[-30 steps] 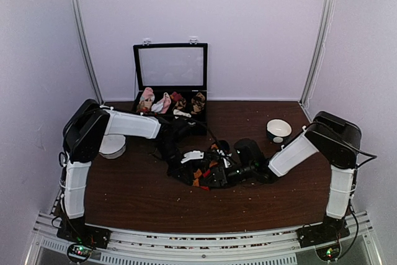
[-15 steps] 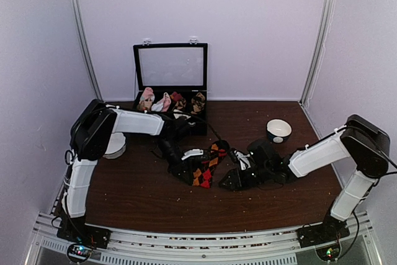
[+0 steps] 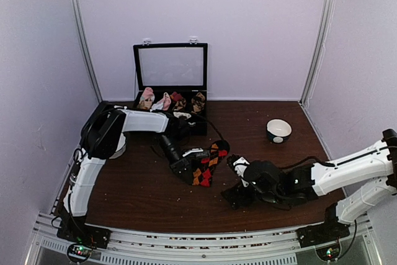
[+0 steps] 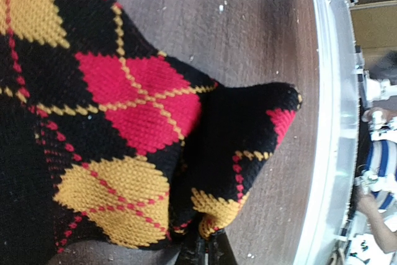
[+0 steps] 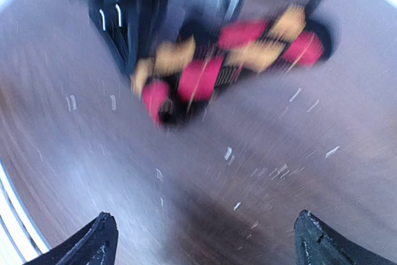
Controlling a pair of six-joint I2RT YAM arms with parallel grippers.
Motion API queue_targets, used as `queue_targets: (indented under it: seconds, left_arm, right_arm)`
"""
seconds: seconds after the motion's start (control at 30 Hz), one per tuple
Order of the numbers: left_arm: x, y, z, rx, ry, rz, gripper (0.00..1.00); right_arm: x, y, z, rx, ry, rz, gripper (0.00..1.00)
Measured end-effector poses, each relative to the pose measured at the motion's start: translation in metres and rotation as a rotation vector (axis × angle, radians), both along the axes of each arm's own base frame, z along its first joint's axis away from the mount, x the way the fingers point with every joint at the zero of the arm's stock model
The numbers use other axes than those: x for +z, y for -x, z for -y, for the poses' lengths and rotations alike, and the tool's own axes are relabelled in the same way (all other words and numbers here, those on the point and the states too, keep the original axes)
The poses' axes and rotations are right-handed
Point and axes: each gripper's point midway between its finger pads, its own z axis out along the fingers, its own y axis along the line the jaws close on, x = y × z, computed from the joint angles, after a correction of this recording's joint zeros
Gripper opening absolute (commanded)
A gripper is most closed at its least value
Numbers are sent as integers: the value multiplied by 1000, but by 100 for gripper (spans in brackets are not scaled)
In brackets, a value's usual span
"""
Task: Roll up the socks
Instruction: Roll the sock at the center of the board.
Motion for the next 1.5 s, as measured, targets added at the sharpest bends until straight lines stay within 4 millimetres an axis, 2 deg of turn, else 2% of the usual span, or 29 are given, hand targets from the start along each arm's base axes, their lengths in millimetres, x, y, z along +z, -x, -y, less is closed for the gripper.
queue_targets:
  seconds: [0.07, 0.13, 0.2, 0.27, 0.37, 0.5, 0.63, 0.7, 0.8, 0.87, 0.97, 1.07, 1.23, 1.37, 1.5]
  left_arm:
    - [0, 1, -1, 9, -3, -31, 0]
    - [0, 2, -2, 18, -8, -58, 0]
    - [0, 3, -3, 25, -13, -75, 0]
    - [0, 4, -5, 29, -21, -87, 0]
    - [0, 5, -6, 31, -26, -98, 0]
    - [-1, 4, -5, 33, -36, -109, 0]
    - [-1, 2, -5, 37, -40, -111, 0]
    - [-1, 2, -5, 38, -46, -115, 0]
    - [-1, 1, -5, 39, -56, -124, 0]
    - [-1, 1, -5, 39, -60, -128, 0]
    - [-1, 1, -5, 38, -64, -128, 0]
    - [-1, 1, -5, 37, -67, -127, 0]
    - [-1, 1, -6, 36, -72, -124, 0]
    - [-1, -1, -7, 33, -81, -115, 0]
    - [-1, -1, -7, 32, -84, -112, 0]
  right_arm:
    - [22, -8, 5, -70, -42, 78, 100]
    - [36, -28, 17, -138, -99, 119, 100]
    - [37, -38, 30, -152, -128, 152, 100]
    - [29, -31, 31, -82, -104, 176, 100]
    - [21, -11, 6, 125, -18, 224, 100]
    - [24, 5, -34, 370, 45, 284, 90]
    - [28, 5, -73, 531, 79, 340, 81]
    - [24, 3, -89, 592, 108, 364, 78]
    - [7, 1, -104, 666, 164, 381, 69]
    - [-4, -2, -109, 701, 195, 382, 63]
    - [-13, -15, -113, 720, 225, 377, 60]
    - [-12, -31, -115, 713, 236, 386, 54]
    - [-15, -46, -118, 724, 258, 389, 43]
    - [-36, -43, -113, 756, 299, 339, 37]
    - [-50, -39, -108, 774, 324, 298, 20]
